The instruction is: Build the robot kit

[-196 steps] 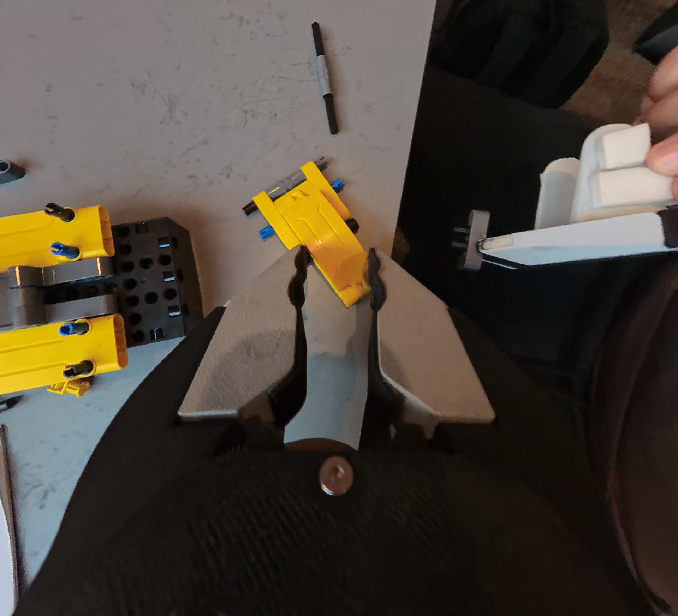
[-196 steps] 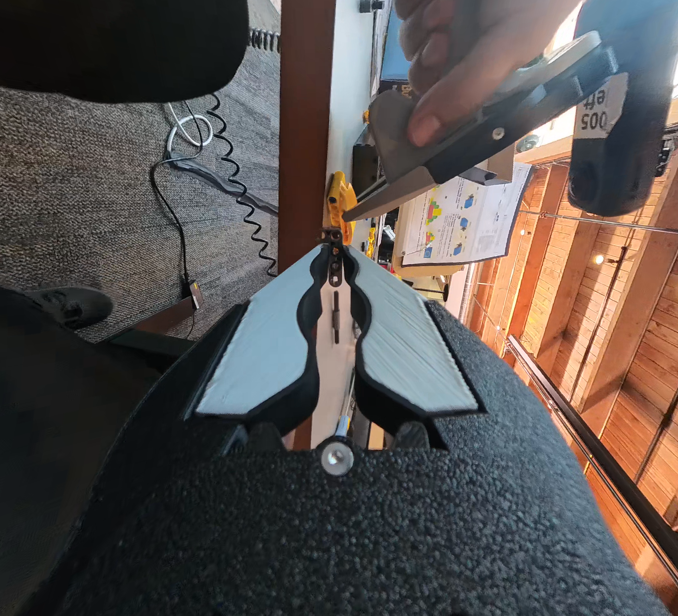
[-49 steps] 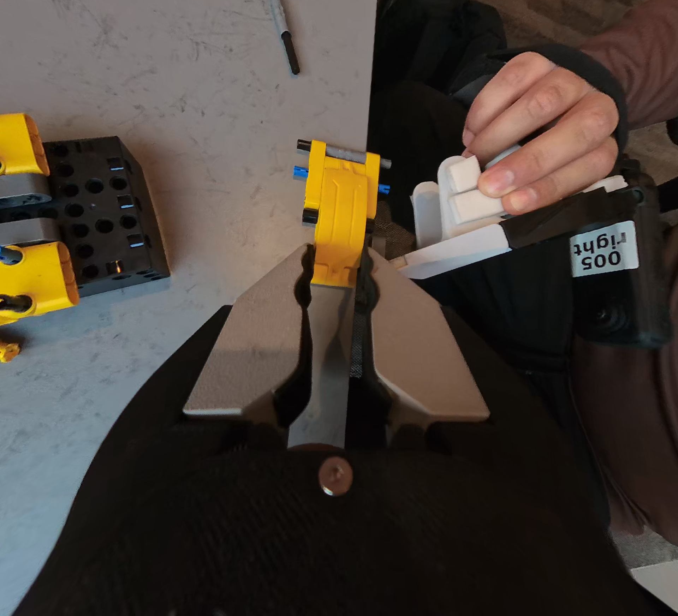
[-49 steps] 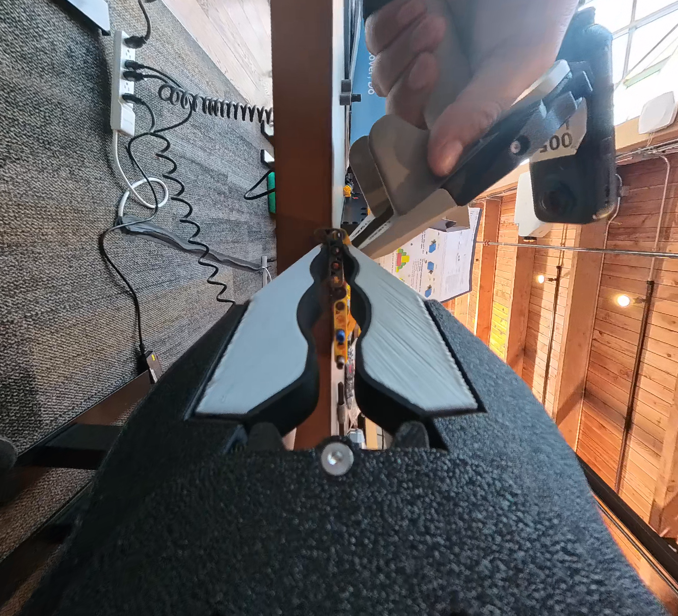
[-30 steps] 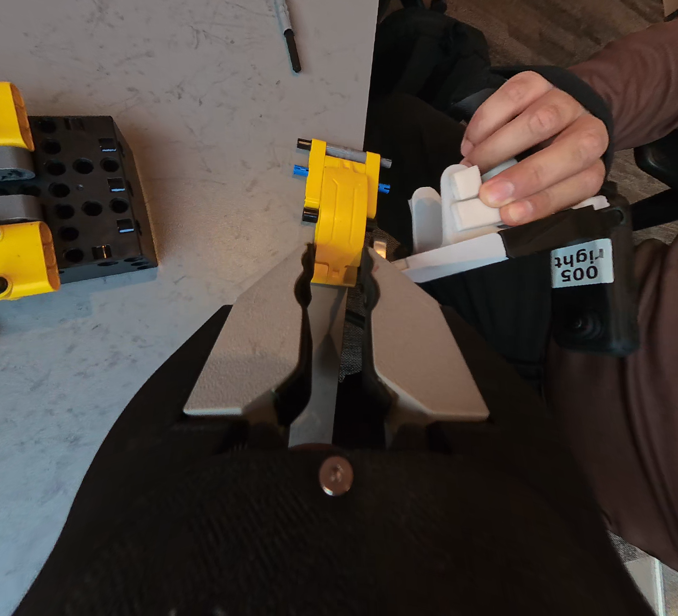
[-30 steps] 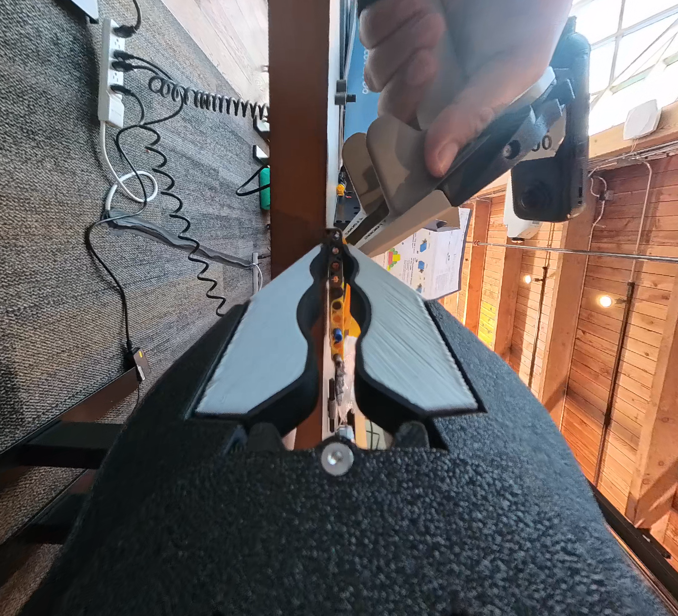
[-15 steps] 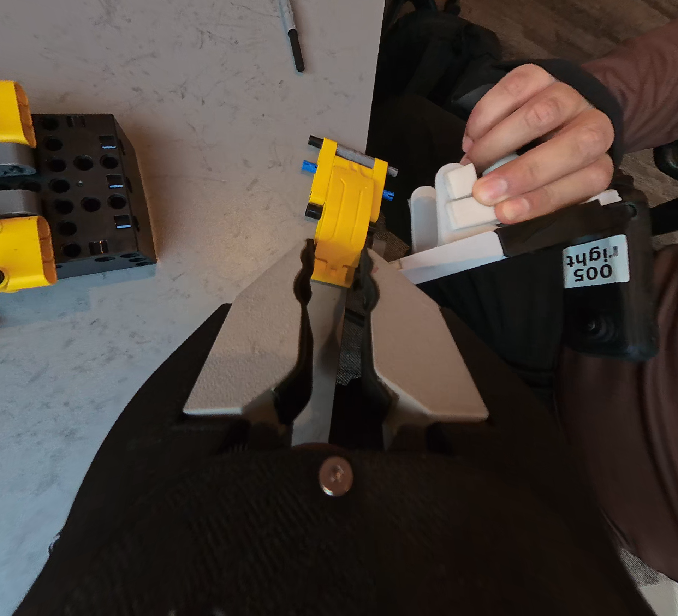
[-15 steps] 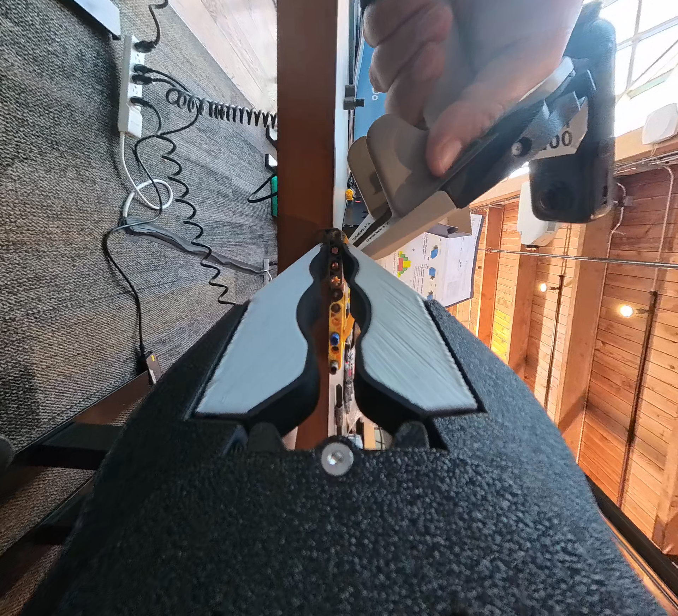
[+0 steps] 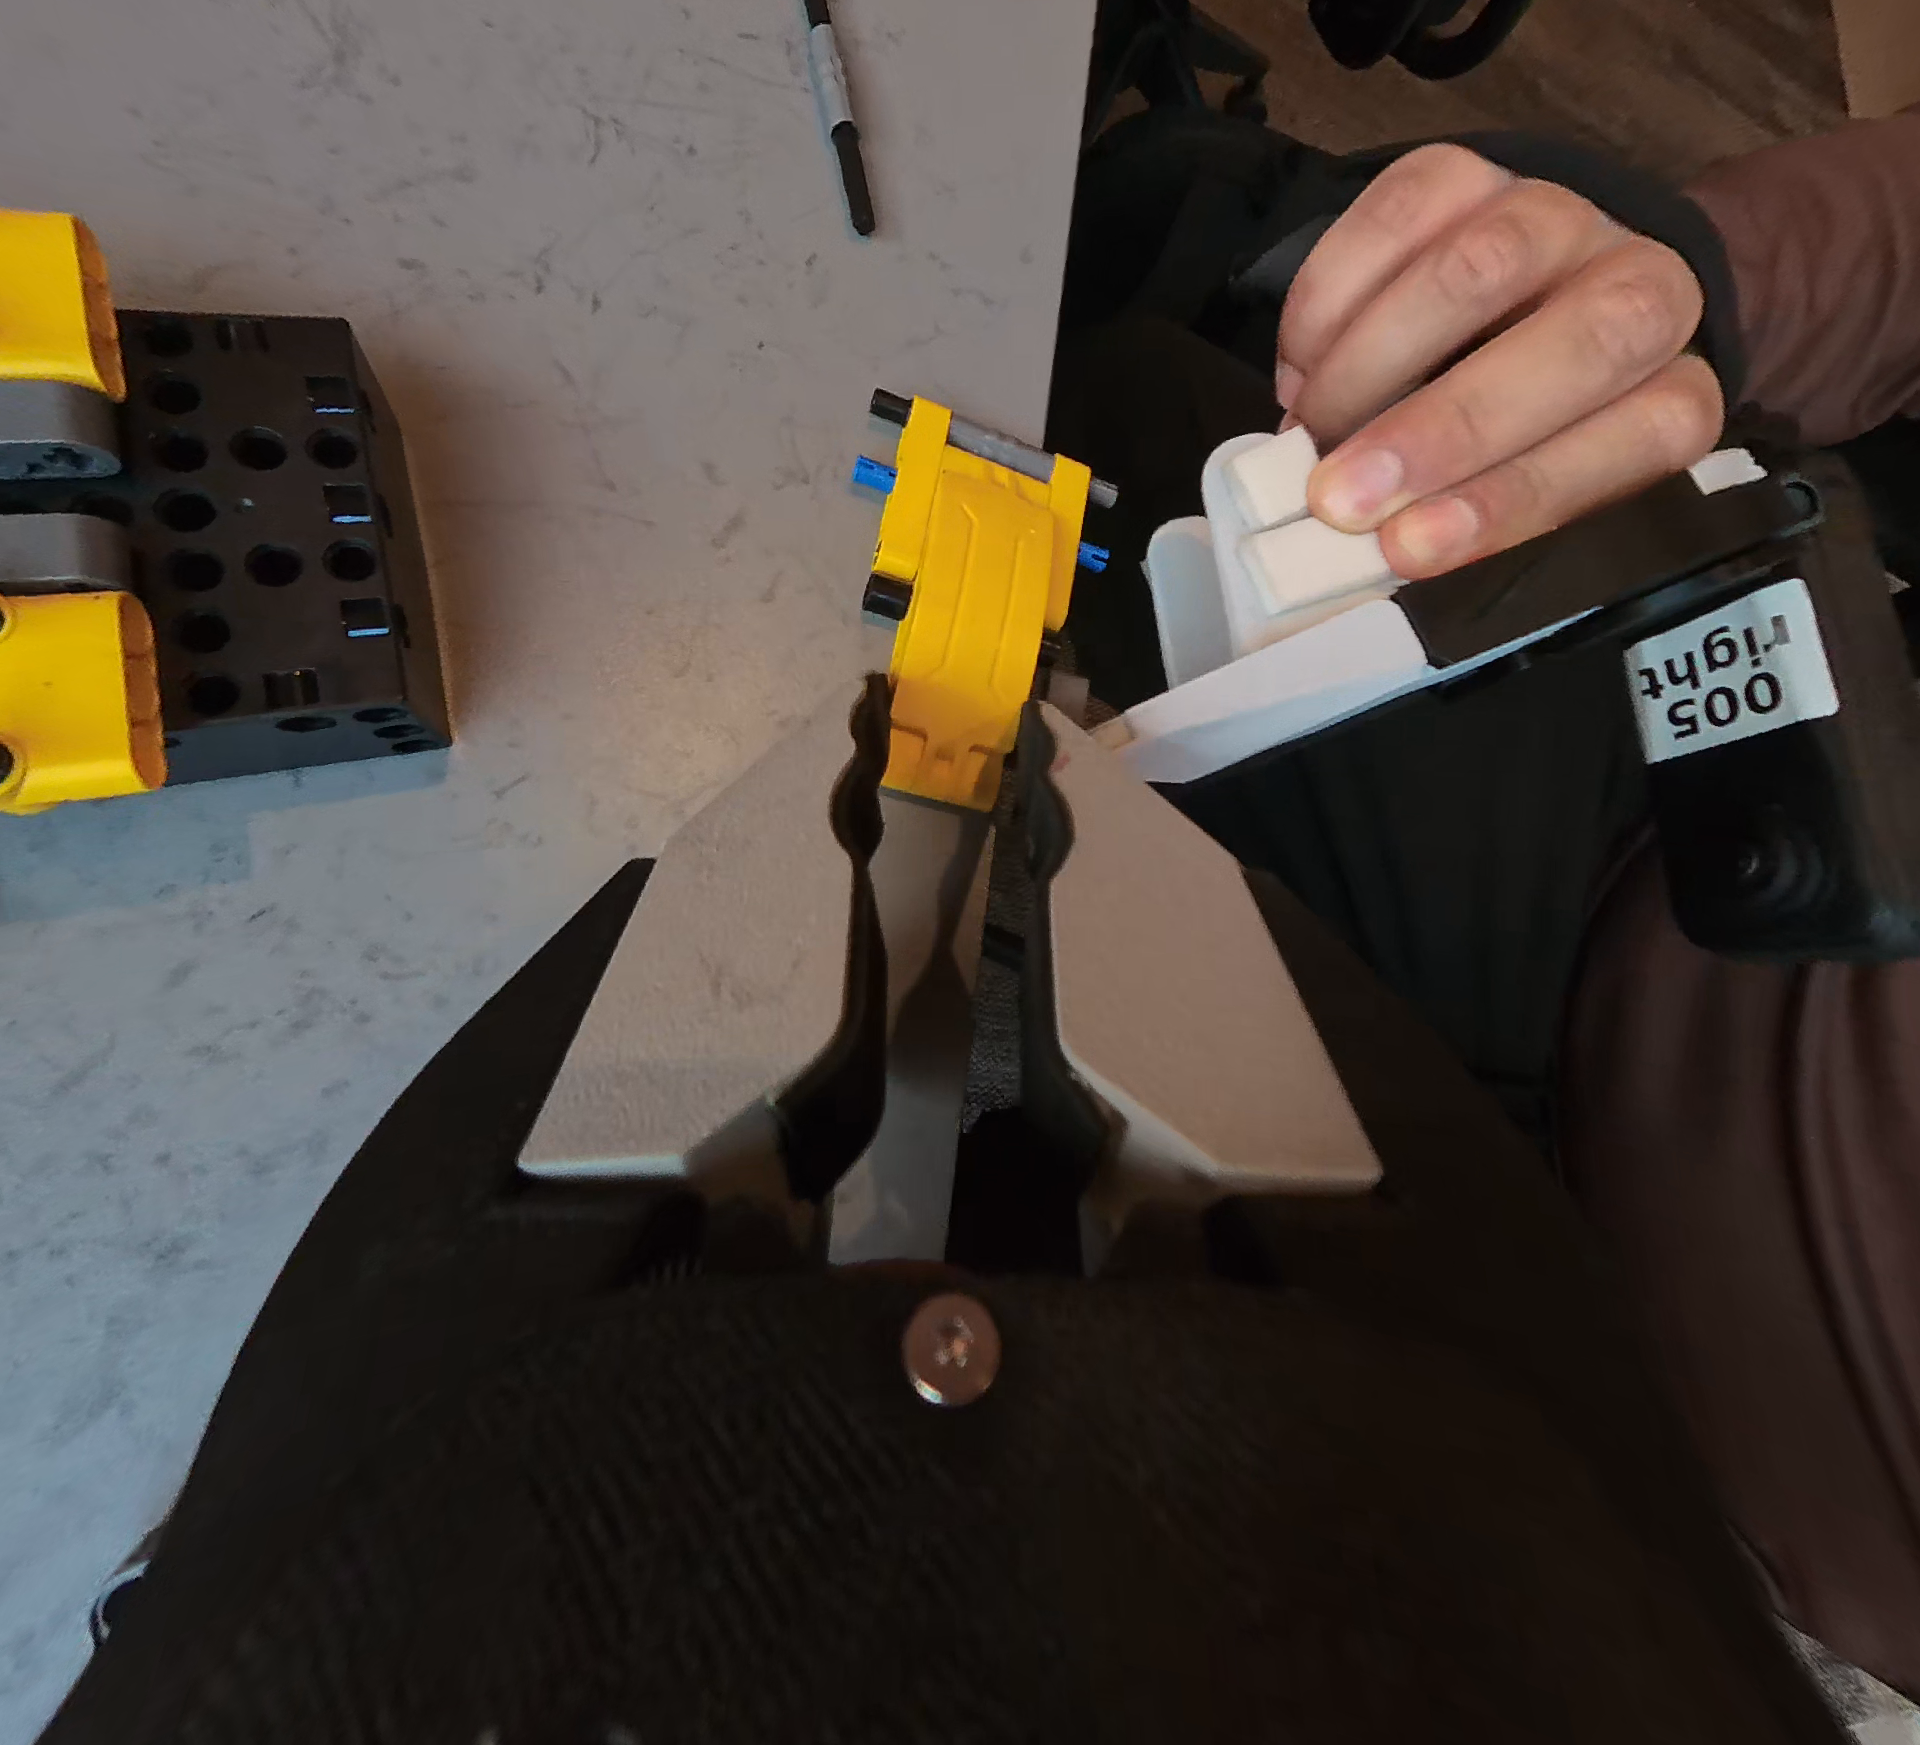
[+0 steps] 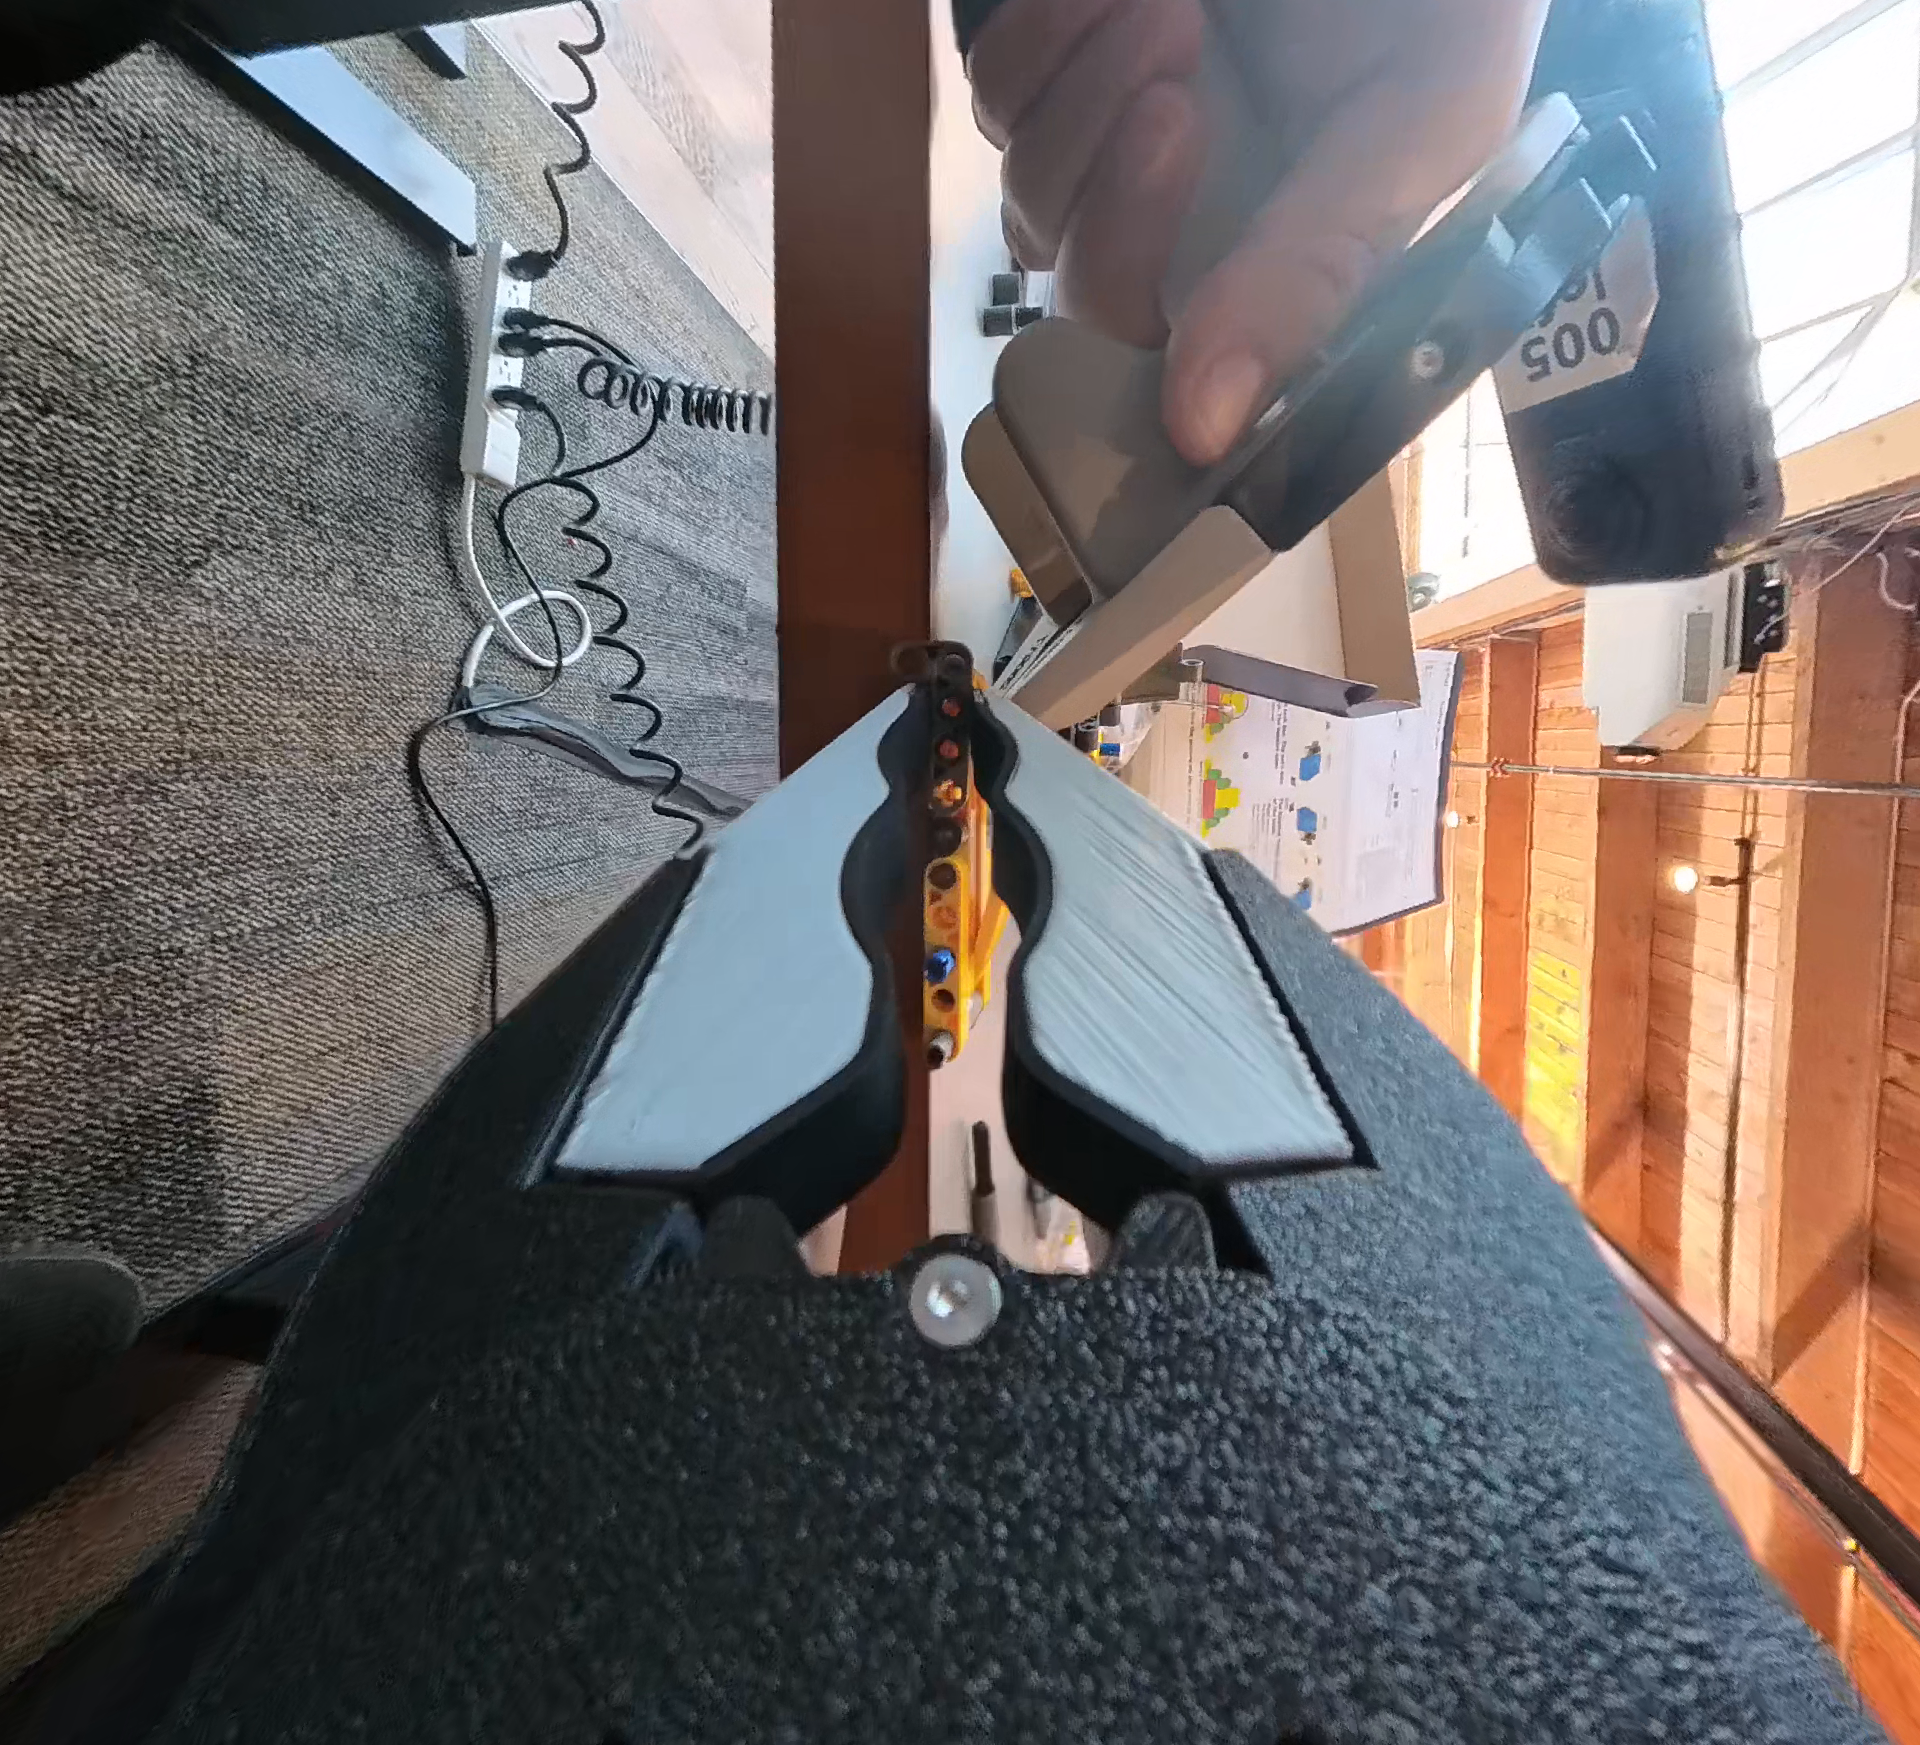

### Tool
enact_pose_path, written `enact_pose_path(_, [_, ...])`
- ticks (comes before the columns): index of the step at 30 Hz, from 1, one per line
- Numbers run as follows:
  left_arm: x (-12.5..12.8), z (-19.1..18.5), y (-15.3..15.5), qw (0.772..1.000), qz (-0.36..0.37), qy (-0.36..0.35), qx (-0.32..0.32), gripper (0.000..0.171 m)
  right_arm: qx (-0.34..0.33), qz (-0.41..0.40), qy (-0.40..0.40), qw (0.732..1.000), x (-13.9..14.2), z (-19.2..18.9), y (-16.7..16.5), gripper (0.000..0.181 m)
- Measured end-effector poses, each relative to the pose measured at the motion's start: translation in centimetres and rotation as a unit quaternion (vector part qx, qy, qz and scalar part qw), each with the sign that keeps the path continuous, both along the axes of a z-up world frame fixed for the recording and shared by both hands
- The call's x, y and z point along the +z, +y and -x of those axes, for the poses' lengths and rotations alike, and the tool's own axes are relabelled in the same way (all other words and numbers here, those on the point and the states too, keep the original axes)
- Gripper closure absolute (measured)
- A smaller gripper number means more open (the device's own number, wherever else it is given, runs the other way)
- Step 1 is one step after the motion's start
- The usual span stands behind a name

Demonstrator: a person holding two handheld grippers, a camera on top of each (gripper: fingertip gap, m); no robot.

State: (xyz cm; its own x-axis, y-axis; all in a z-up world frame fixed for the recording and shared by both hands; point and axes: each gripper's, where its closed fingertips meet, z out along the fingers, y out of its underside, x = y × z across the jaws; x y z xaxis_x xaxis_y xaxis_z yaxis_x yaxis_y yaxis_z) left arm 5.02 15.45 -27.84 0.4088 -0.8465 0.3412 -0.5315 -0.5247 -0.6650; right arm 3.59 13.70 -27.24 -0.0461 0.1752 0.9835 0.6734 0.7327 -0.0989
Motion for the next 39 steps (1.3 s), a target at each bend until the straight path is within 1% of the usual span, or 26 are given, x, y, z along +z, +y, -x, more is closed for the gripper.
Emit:
enact_pose_path(9, [0.02,0.08,0.04,1.000,0.004,0.009,-0.004,0.149,0.043,-0.037,-0.018,0.998,-0.17,-0.12,-0.03,0.176])
enact_pose_path(13, [0.08,0.05,-0.06,1.000,0.016,-0.001,-0.006,0.149,0.056,-0.045,-0.024,0.997,-0.21,-0.15,-0.18,0.176])
enact_pose_path(18, [0.12,0.06,-0.23,1.000,0.020,-0.010,-0.009,0.149,0.077,-0.005,-0.022,0.997,-0.16,-0.17,-0.35,0.175])
enact_pose_path(23, [0.16,0.15,-0.36,1.000,0.014,-0.006,-0.022,0.149,0.096,-0.016,-0.040,0.995,-0.16,-0.36,-0.46,0.175])
enact_pose_path(25, [0.11,0.19,-0.39,1.000,0.002,-0.001,-0.030,0.149,0.105,0.006,-0.047,0.993,-0.21,-0.36,-0.47,0.175])
enact_pose_path(27, [0.09,0.22,-0.42,0.999,-0.003,0.001,-0.037,0.150,0.106,0.046,-0.035,0.993,-0.13,-0.31,-0.50,0.175])
enact_pose_path(30, [0.09,0.22,-0.45,0.999,-0.001,-0.005,-0.038,0.150,0.115,0.048,-0.023,0.992,-0.19,-0.33,-0.55,0.176])
enact_pose_path(31, [0.09,0.22,-0.49,0.999,-0.001,-0.008,-0.038,0.150,0.118,0.058,-0.015,0.991,-0.19,-0.31,-0.58,0.176])
enact_pose_path(32, [0.09,0.22,-0.52,0.999,0.000,-0.010,-0.038,0.150,0.124,0.068,-0.008,0.990,-0.18,-0.28,-0.61,0.172])
enact_pose_path(37, [0.10,0.25,-0.55,0.999,0.002,-0.015,-0.041,0.150,0.143,0.078,0.002,0.987,-0.14,-0.17,-0.66,0.173])
enact_pose_path(39, [0.09,0.25,-0.55,0.999,0.000,-0.017,-0.041,0.150,0.150,0.095,0.008,0.984,-0.12,-0.17,-0.66,0.173])
